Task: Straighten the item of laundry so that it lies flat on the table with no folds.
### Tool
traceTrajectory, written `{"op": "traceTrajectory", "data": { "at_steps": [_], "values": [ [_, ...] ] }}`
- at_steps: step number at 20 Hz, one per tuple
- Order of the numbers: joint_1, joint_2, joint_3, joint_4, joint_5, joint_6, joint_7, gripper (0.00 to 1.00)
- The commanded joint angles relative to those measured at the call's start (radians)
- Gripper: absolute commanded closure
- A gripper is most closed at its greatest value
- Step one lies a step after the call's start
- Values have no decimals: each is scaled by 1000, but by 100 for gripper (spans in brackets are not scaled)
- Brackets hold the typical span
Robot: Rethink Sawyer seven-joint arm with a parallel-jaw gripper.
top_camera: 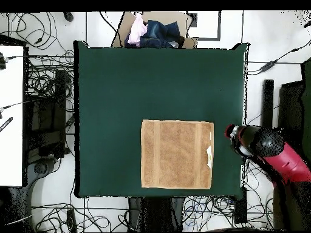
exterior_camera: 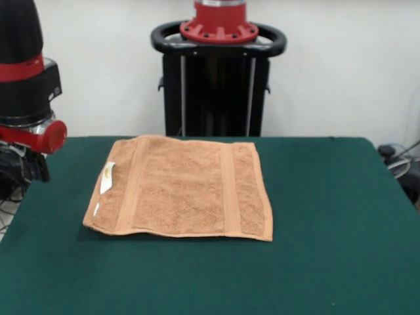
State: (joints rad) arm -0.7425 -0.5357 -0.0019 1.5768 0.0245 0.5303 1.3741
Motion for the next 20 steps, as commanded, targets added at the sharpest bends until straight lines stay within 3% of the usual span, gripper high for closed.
{"op": "traceTrajectory", "data": {
  "at_steps": [1,10,14,20],
  "values": [
    [73,61,54,-18,114,33,300,100],
    [104,57,49,44,205,-14,311,100],
    [76,33,89,96,235,-30,269,100],
    [99,46,76,123,251,-112,289,100]
  ]
}}
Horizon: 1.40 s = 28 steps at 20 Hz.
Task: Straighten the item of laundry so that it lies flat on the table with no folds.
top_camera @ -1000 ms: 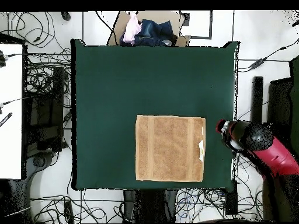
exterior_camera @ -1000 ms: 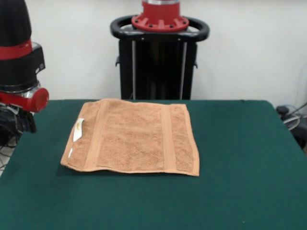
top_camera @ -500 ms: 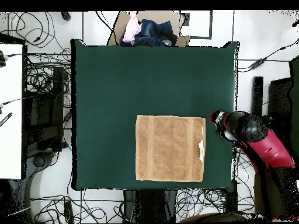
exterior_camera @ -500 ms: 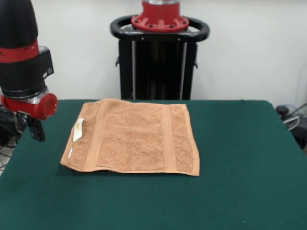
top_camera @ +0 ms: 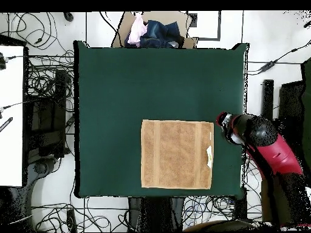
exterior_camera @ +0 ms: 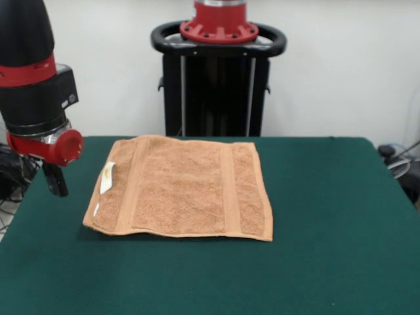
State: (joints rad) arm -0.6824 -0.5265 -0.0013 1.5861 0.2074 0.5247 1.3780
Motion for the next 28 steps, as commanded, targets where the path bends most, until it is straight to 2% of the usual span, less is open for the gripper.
{"op": "traceTrajectory", "data": {
  "at_steps": [1,10,14,18,21,24,28],
  "values": [
    [42,37,76,120,73,-117,289,100],
    [110,35,47,131,144,-129,349,100],
    [104,45,64,135,169,-144,332,100],
    [121,81,50,92,194,-148,331,100],
    [102,130,52,40,188,-158,283,100],
    [36,208,73,-50,163,-140,187,100],
    [7,196,65,-38,126,-146,153,100]
  ]
}}
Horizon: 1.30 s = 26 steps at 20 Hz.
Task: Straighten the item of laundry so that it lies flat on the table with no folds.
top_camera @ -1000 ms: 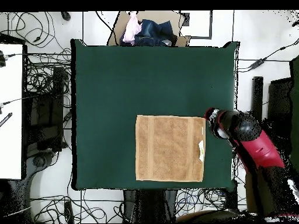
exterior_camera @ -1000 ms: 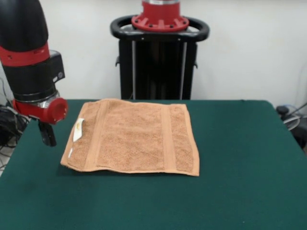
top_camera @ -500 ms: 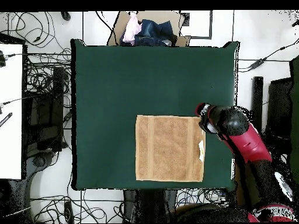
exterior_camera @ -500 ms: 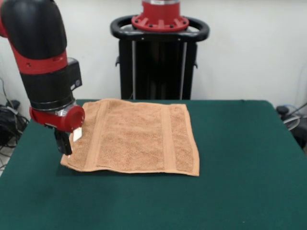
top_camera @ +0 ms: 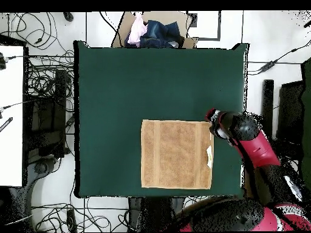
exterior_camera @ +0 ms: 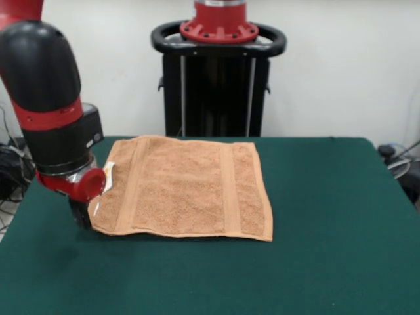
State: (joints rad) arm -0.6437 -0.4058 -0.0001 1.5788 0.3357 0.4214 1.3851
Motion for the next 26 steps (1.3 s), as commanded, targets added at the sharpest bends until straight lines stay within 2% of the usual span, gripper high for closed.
{"op": "traceTrajectory", "data": {
  "at_steps": [1,3,5,11,17,22,26],
  "values": [
    [-42,63,75,-1,-10,-62,144,100],
    [-54,47,88,36,-19,-85,144,100],
    [-102,-1,136,188,-60,-191,148,100],
    [-144,-93,169,361,-105,-232,180,100],
    [-106,-179,143,410,-77,-142,200,100],
    [-108,-169,173,448,-59,-213,229,100],
    [-140,-118,212,445,-79,-289,217,100]
  ]
}}
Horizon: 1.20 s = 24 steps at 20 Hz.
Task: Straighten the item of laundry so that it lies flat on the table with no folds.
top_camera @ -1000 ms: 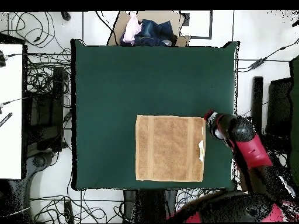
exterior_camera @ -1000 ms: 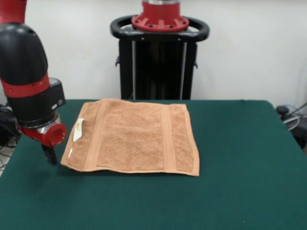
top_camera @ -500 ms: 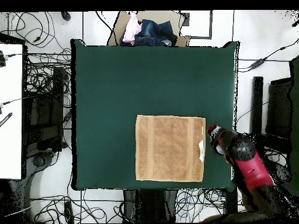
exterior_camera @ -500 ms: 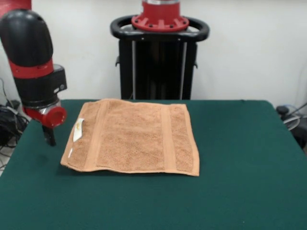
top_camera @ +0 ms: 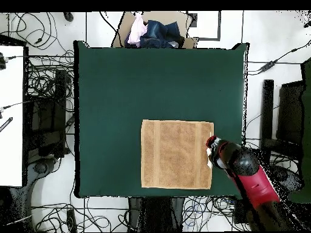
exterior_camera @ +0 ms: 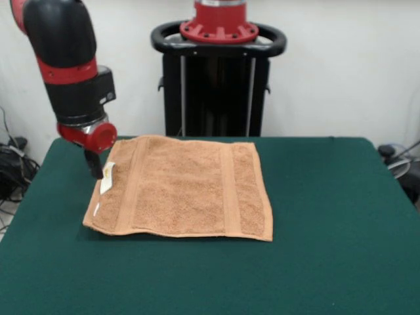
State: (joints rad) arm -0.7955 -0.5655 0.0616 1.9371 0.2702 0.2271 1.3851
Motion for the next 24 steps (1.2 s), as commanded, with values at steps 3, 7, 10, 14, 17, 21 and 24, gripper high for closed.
{"op": "traceTrajectory", "data": {
  "at_steps": [3,7,10,14,17,21,24],
  "values": [
    [-22,92,166,52,-39,-131,189,100],
    [-30,113,167,0,-38,-98,175,100],
    [-31,148,183,2,-43,-163,204,100],
    [-38,220,178,-51,-49,-199,193,100],
    [-24,256,150,-102,-48,-201,176,100],
    [-14,304,130,-165,-57,-231,165,100],
    [-7,319,99,-240,-65,-190,129,100]
  ]
}}
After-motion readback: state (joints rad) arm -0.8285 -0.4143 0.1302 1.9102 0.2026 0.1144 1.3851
